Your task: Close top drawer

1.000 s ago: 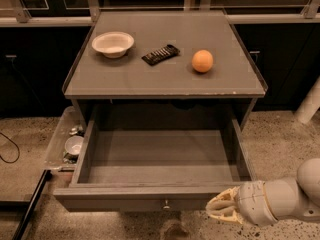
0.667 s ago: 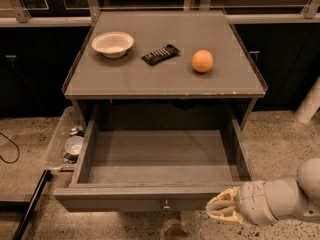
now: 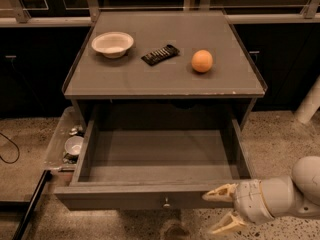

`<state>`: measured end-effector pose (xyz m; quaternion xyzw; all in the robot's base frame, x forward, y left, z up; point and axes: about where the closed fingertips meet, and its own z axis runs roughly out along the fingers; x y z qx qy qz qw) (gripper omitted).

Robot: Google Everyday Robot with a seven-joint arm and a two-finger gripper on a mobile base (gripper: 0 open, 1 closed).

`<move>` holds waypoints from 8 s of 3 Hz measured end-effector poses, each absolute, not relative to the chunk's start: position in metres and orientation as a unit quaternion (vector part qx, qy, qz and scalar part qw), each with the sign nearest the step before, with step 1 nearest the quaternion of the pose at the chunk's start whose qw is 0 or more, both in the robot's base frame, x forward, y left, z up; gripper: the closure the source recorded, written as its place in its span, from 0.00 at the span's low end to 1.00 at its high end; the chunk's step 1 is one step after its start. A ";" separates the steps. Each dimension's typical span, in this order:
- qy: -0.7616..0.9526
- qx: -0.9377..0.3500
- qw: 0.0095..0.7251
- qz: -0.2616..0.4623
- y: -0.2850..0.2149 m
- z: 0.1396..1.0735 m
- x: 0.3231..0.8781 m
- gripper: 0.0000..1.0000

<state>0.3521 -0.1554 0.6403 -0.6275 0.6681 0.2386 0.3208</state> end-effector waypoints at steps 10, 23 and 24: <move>0.673 -0.644 0.335 0.142 -0.189 0.688 0.527 0.00; 0.723 -0.617 0.281 0.133 -0.220 0.629 0.528 0.65; 0.723 -0.617 0.281 0.133 -0.220 0.629 0.528 0.42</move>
Offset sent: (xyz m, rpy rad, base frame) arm 0.1626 -0.0344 0.0310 0.0280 -0.1251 -0.0581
